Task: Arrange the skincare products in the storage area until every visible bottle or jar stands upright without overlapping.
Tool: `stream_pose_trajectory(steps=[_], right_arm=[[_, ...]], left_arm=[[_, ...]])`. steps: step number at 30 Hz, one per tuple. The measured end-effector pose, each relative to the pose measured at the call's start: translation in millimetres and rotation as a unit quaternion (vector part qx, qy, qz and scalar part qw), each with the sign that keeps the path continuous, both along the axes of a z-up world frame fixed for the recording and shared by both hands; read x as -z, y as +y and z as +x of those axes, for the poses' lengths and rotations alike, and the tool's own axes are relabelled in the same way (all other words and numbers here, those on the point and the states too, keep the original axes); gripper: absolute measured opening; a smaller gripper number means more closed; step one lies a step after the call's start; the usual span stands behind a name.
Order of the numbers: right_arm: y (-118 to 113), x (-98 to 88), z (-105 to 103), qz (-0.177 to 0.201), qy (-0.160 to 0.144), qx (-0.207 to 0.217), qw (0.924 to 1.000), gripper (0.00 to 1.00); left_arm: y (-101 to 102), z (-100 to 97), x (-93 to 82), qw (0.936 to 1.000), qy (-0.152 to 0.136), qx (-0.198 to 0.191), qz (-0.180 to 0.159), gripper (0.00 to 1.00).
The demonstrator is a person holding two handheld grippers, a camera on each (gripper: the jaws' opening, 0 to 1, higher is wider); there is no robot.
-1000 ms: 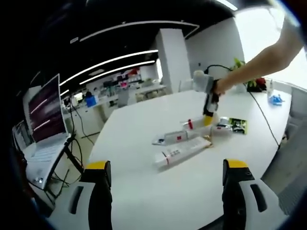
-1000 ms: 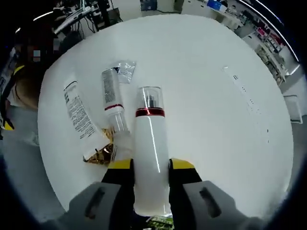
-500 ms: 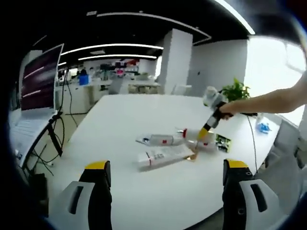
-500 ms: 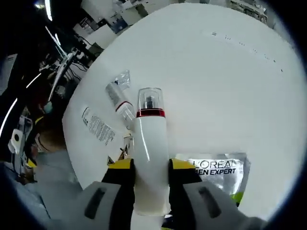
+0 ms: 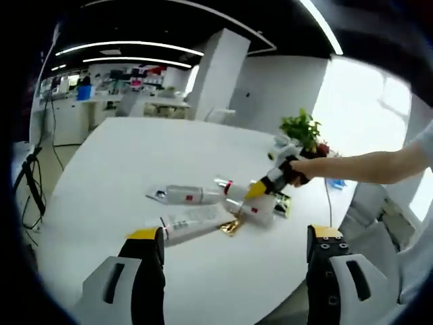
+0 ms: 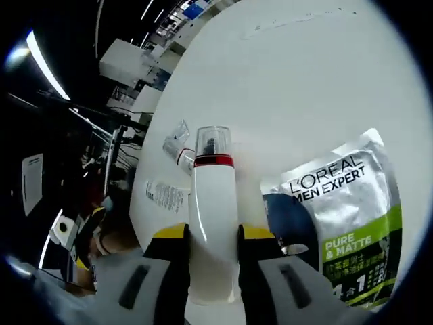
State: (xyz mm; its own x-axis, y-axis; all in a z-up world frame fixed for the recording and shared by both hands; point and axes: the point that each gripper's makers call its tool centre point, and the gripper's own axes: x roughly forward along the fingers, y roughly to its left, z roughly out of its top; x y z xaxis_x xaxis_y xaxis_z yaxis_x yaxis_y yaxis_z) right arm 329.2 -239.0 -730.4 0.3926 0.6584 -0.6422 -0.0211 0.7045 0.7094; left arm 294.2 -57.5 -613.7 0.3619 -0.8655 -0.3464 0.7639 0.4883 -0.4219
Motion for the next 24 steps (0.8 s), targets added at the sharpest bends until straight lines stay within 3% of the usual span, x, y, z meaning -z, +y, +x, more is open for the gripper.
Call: stream_pose_trajectory(steps=[5, 8, 12, 15, 16, 19, 22, 24], right_arm=[[6, -6.3, -5, 0.059, 0.002, 0.041, 0.9974, 0.25], [2, -5.2, -1, 0.087, -0.001, 0.069, 0.9938, 0.25], [-1, -3.1, -2, 0.119, -0.001, 0.093, 0.9885, 0.25], [-1, -6.0, -2, 0.145, -0.009, 0.114, 0.9828, 0.25], [1, -8.1, -4, 0.154, -0.012, 0.119, 0.9809, 0.25], [1, -16.4, -2, 0.192, -0.031, 0.142, 0.9706, 0.25], [4, -24.2, -5, 0.206, -0.043, 0.149, 0.9662, 0.25], [9, -34.7, -7, 0.216, -0.064, 0.137, 0.9646, 0.25]], left_arm=[[-19, 9.5, -4.6, 0.9967, 0.046, 0.004, -0.067, 0.74], [-34, 7.9, -15.1, 0.9884, 0.082, 0.017, -0.127, 0.67], [-53, 10.6, -2.8, 0.9855, 0.114, 0.032, -0.121, 0.66], [-66, 14.1, 7.7, 0.9809, 0.145, 0.038, -0.123, 0.59], [-74, 14.7, 12.9, 0.975, 0.175, 0.04, -0.131, 0.58], [-91, 14.6, 23.2, 0.9644, 0.217, 0.053, -0.142, 0.59], [-107, 20.4, 26.6, 0.9641, 0.215, 0.053, -0.147, 0.6], [-117, 31.4, 20.0, 0.9626, 0.21, 0.032, -0.168, 0.65]])
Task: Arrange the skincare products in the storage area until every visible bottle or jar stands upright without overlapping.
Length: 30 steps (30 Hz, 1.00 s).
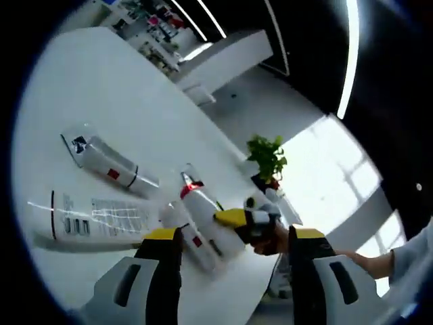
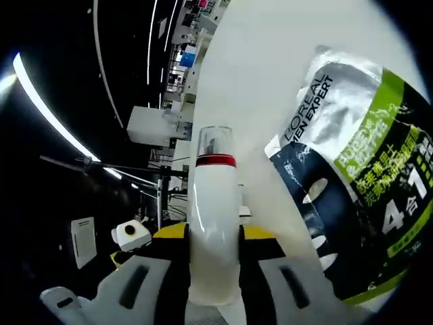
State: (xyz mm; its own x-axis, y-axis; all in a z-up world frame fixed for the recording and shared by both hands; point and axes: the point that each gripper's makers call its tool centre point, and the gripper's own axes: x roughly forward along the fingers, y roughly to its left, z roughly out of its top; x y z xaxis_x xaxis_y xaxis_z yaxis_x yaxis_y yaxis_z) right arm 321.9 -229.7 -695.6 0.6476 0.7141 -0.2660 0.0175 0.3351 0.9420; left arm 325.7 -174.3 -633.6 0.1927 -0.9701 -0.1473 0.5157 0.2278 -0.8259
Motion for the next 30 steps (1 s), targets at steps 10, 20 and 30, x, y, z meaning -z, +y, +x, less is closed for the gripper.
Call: stream_pose_trajectory(steps=[10, 20, 30], right_arm=[[40, -46.2, -26, 0.016, -0.073, -0.033, 0.9967, 0.26], [66, -68.8, -48, 0.041, -0.112, -0.052, 0.9914, 0.26], [77, -78.6, -55, 0.035, -0.142, -0.082, 0.9859, 0.26]], left_arm=[[-25, 15.6, -10.7, 0.999, 0.025, -0.012, -0.034, 0.66], [-22, 8.3, -13.5, 0.9985, 0.014, 0.001, -0.052, 0.36], [-22, -4.9, -37.5, 0.9906, 0.024, 0.03, -0.132, 0.29]])
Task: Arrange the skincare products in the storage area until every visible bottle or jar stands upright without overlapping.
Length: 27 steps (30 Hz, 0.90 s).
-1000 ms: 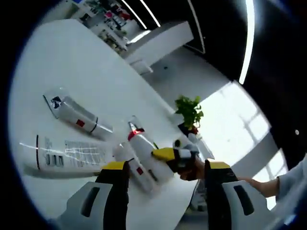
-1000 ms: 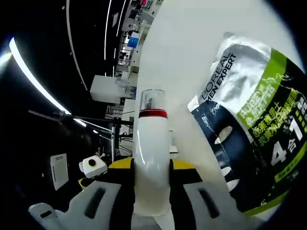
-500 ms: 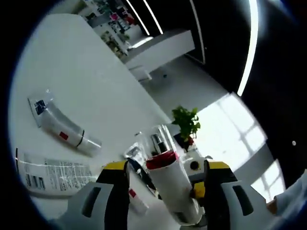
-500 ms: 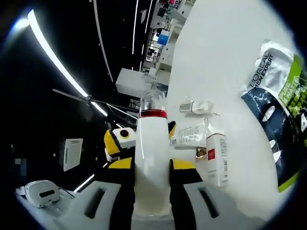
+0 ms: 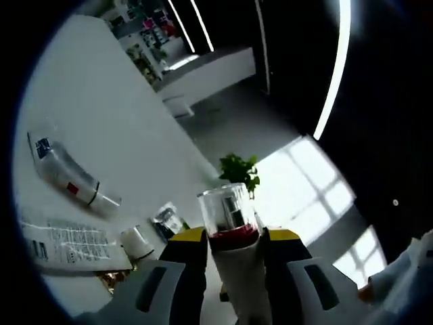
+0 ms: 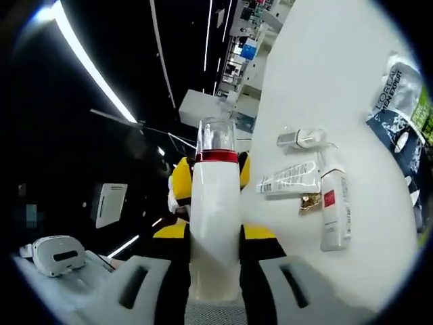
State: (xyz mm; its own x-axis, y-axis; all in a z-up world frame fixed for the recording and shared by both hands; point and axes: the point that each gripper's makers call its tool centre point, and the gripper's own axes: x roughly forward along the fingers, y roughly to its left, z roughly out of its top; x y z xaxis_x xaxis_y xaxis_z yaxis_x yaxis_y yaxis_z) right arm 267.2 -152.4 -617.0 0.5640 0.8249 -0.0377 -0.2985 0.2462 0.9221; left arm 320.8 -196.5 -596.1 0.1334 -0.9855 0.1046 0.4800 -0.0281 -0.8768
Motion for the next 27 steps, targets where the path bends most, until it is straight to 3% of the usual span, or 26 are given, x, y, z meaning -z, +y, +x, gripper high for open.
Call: stream_pose_trajectory(steps=[3, 4, 6, 14, 16, 20, 23, 25, 27], right_arm=[[2, -1.9, -2, -0.013, -0.013, -0.009, 0.9998, 0.26], [1, 0.5, -3, -0.027, -0.02, -0.011, 0.9994, 0.26], [1, 4.8, -6, -0.06, -0.034, -0.022, 0.9974, 0.26], [1, 6.3, -10, -0.092, -0.091, -0.027, 0.9912, 0.27], [1, 9.0, -11, -0.126, -0.11, -0.035, 0.9853, 0.28], [1, 14.8, -13, -0.181, -0.12, -0.04, 0.9754, 0.29], [-3, 24.2, -13, -0.248, -0.148, -0.039, 0.9565, 0.3], [-5, 31.0, -14, -0.273, -0.155, -0.045, 0.9483, 0.31], [-3, 36.8, -16, -0.277, -0.155, -0.051, 0.9468, 0.32]], left_arm=[[2, -2.6, -1.9, 0.9999, 0.007, 0.006, -0.006, 0.28], [3, -5.0, -3.9, 0.9999, -0.013, 0.01, -0.004, 0.28], [5, -9.2, -4.3, 0.9996, -0.015, 0.023, 0.004, 0.27], [8, -19.6, -13.4, 0.9976, -0.064, 0.026, 0.006, 0.25], [7, -22.5, -16.0, 0.9963, -0.08, 0.029, 0.009, 0.24], [4, -30.4, -18.2, 0.9923, -0.115, 0.041, 0.02, 0.24], [3, -33.3, -14.8, 0.9886, -0.14, 0.046, 0.033, 0.23], [2, -37.0, -9.7, 0.9852, -0.157, 0.049, 0.049, 0.23], [0, -40.9, -6.8, 0.9811, -0.176, 0.054, 0.058, 0.23]])
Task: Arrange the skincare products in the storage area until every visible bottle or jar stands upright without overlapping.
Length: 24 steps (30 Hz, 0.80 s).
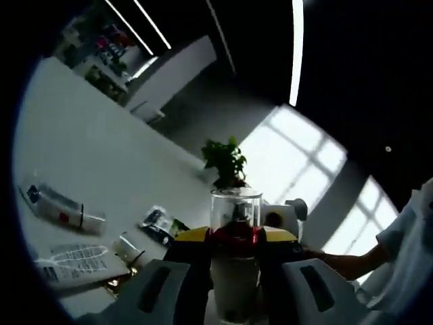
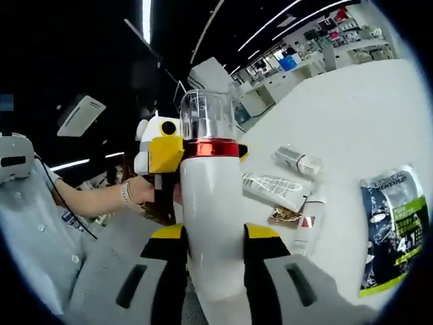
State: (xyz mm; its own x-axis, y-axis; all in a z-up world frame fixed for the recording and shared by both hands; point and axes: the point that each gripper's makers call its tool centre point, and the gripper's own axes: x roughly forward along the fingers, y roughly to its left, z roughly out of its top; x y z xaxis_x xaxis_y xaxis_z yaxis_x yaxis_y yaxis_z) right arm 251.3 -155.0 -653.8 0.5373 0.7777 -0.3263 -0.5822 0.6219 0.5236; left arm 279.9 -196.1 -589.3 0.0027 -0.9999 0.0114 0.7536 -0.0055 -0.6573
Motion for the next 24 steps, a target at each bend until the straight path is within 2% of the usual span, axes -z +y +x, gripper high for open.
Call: stream_pose_trajectory(steps=[7, 11, 15, 21, 24], right_arm=[[-3, 19.4, 1, -0.06, -0.033, -0.018, 0.9975, 0.32], [-7, 26.9, 4, -0.073, -0.033, -0.021, 0.9966, 0.33], [-13, 34.5, 7, -0.114, -0.05, -0.024, 0.9919, 0.33], [-21, 37.9, 13, -0.132, -0.069, -0.01, 0.9888, 0.33], [-25, 40.3, 15, -0.144, -0.078, -0.004, 0.9865, 0.33]], left_arm=[[-6, -8.6, 11.8, 0.9972, -0.063, 0.013, 0.038, 0.24], [-9, -7.3, 17.5, 0.9956, -0.077, 0.015, 0.051, 0.24], [-13, -8.8, 21.6, 0.9926, -0.1, 0.024, 0.065, 0.24], [-19, -8.5, 22.5, 0.9899, -0.12, 0.028, 0.069, 0.24], [-23, -10.1, 23.4, 0.9867, -0.14, 0.031, 0.076, 0.24]])
